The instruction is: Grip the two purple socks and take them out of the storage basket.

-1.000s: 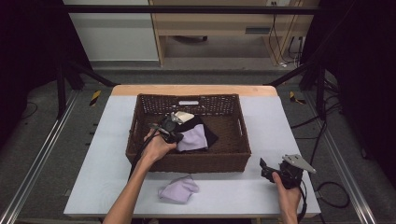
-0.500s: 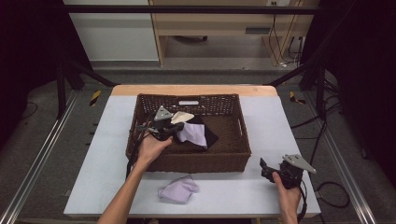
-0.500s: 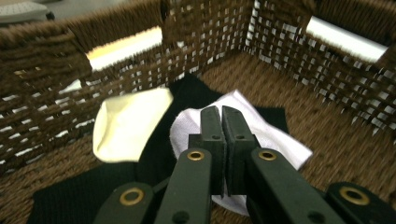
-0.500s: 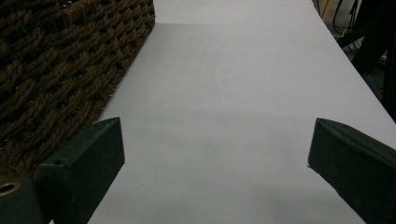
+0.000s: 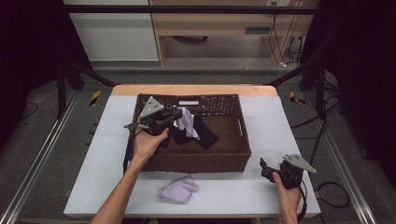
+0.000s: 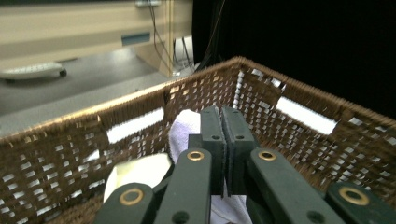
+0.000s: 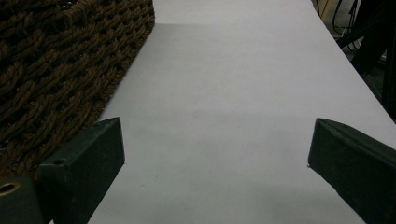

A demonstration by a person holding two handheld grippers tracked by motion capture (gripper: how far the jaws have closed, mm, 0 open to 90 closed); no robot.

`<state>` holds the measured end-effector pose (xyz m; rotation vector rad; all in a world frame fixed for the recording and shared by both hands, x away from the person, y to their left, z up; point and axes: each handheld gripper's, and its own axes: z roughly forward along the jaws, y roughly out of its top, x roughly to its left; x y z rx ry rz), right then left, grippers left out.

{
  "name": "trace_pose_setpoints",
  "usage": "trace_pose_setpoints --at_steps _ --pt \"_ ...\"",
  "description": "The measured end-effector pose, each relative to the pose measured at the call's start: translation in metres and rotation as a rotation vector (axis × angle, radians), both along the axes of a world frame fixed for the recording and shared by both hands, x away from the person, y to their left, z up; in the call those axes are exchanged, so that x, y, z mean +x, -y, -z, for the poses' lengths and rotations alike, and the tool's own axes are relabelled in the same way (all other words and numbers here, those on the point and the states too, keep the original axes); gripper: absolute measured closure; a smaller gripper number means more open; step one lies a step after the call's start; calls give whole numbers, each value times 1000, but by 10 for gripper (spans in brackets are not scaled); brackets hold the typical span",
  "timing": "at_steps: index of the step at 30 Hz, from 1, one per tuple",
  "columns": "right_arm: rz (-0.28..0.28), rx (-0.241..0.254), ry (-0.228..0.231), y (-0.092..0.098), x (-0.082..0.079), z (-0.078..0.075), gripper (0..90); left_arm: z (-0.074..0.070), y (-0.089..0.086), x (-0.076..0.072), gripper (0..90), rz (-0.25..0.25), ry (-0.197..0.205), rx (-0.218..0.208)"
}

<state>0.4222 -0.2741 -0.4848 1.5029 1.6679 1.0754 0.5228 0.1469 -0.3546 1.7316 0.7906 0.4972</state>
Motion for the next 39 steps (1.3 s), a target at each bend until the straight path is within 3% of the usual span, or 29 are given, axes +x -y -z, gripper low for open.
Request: trace_pose_setpoints --at_steps 7,24,29,31,34,39 --pt "1 1 0 0 0 0 41 -21 -8 -16 880 13 24 -41" --pt "2 2 0 0 0 0 41 -69 -22 -64 880 77 131 -95" --pt "3 1 2 0 0 0 41 -93 -27 -88 880 114 187 -113" --pt "5 3 1 0 0 0 41 -95 -27 -92 880 121 188 -115" --pt "9 3 3 0 0 0 41 -100 -28 -111 880 151 202 -112" --pt "12 0 5 0 -1 0 41 -95 -28 -130 880 186 197 -117"
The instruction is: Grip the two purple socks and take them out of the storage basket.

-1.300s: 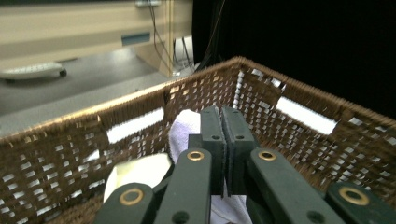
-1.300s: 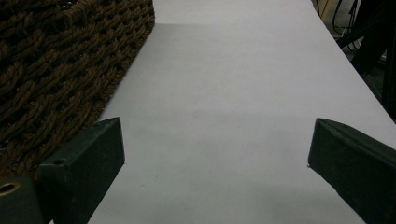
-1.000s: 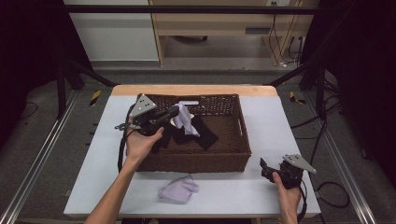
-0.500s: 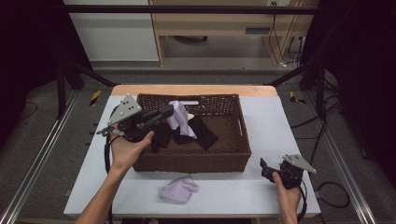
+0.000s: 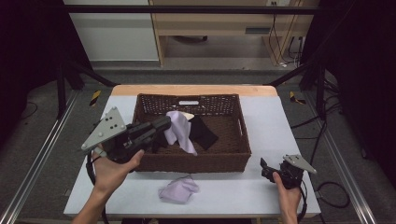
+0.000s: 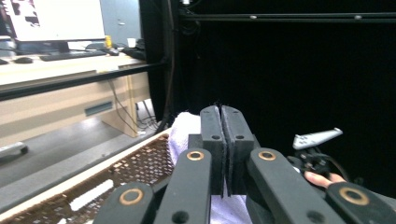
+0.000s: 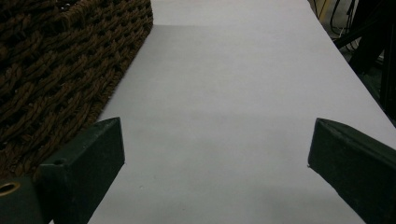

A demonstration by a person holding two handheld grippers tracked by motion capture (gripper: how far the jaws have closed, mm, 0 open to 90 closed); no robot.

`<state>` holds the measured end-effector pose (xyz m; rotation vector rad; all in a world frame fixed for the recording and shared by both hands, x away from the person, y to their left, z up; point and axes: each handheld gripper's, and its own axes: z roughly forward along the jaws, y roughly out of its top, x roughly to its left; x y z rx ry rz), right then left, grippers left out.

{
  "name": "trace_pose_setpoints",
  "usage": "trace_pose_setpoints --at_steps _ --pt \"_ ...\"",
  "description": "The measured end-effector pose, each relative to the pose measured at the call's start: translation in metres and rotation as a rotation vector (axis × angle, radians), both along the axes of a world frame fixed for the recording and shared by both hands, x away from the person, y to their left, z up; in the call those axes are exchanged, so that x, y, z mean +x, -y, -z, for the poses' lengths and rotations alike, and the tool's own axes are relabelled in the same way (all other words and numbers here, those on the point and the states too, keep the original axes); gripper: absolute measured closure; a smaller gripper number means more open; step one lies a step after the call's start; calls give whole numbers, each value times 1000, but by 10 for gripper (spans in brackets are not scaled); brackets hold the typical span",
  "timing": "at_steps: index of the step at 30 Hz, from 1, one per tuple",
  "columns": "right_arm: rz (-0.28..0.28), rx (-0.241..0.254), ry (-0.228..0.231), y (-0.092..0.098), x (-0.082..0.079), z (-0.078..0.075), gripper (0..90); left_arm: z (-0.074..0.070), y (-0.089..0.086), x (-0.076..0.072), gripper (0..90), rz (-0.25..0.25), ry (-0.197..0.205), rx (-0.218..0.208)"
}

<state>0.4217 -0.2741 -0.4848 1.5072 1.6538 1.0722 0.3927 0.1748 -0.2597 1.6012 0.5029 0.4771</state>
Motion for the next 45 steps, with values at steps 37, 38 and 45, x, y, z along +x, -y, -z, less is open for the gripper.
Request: trace_pose_setpoints --at_steps 37,38,45 --pt "2 -4 6 0 -1 0 41 192 6 -2 807 18 -392 355" --pt "1 -4 6 0 -1 0 41 194 5 -2 767 12 -389 351" --pt "2 -2 10 0 -1 0 41 193 -16 -4 459 -64 -335 282"
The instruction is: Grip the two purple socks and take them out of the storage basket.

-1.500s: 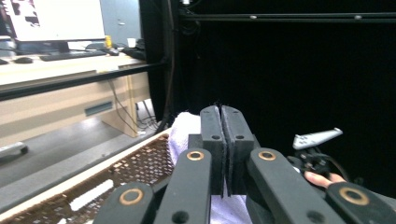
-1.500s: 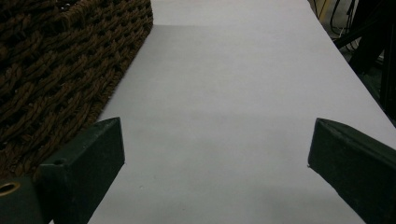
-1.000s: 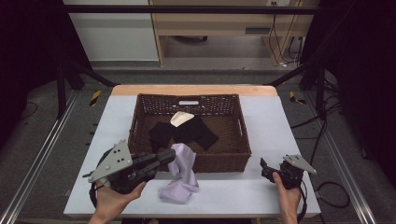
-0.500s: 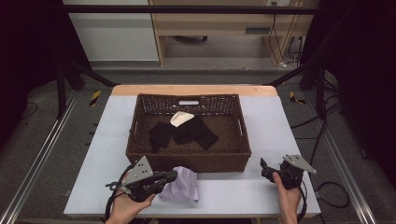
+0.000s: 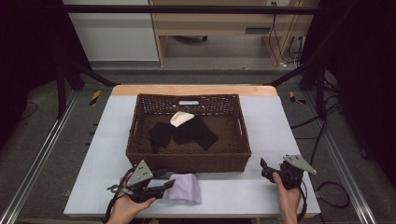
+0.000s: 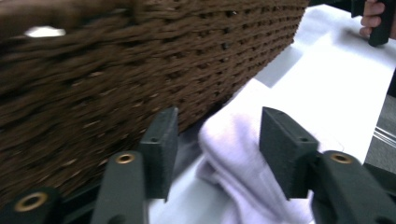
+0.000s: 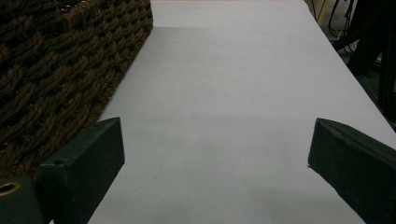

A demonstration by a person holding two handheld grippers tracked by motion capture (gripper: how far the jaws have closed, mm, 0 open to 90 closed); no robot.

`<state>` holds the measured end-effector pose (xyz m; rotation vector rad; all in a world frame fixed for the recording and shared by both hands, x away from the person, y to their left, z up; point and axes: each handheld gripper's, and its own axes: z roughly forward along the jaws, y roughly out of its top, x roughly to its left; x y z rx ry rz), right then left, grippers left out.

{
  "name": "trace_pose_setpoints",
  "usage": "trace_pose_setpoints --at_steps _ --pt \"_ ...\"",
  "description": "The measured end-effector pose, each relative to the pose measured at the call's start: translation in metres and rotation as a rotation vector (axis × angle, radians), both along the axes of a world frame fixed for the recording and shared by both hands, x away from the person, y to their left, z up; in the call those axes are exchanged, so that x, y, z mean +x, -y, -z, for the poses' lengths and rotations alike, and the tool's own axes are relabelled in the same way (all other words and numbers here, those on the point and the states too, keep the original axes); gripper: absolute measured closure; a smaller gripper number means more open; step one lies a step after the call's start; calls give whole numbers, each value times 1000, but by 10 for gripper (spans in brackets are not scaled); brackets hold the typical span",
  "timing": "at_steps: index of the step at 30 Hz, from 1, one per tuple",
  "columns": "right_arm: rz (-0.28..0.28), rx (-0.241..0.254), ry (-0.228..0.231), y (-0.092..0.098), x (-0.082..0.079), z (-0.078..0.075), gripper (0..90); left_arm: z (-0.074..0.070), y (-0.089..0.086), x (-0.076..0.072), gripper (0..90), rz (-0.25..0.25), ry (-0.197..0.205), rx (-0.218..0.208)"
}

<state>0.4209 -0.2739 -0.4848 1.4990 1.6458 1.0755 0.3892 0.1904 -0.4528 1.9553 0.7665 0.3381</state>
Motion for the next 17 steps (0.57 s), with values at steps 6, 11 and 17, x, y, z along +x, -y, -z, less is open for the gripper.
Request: trace_pose_setpoints --at_steps 6,11,17 --pt "5 5 -2 0 0 0 41 5 -21 -4 391 -48 12 2" --pt "2 10 -3 1 0 0 38 2 -42 -4 372 -110 26 -19" --pt "0 15 -3 2 0 0 35 -8 -59 -8 397 -153 49 -58"
